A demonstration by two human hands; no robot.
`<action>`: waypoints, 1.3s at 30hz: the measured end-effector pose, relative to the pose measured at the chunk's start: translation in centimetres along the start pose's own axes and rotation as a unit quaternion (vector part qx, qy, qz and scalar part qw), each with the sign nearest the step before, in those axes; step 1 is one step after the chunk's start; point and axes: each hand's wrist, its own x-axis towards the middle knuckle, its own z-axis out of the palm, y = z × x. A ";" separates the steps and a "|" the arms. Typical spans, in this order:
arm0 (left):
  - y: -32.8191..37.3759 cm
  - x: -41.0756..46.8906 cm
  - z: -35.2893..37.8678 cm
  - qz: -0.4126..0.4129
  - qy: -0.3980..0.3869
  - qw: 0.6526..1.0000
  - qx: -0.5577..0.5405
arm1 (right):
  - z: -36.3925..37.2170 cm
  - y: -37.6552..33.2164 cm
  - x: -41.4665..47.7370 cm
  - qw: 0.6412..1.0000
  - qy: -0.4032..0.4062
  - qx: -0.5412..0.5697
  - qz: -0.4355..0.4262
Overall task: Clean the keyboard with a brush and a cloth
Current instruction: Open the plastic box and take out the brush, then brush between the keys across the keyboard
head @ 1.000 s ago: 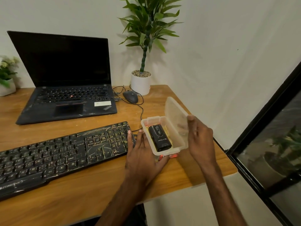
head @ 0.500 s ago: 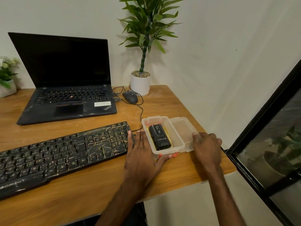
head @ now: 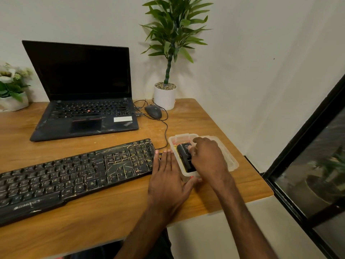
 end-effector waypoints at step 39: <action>-9.6 -10.0 -5.7 -0.144 0.095 0.821 -0.544 | 3.8 -6.8 -8.5 0.755 -0.300 0.583 0.000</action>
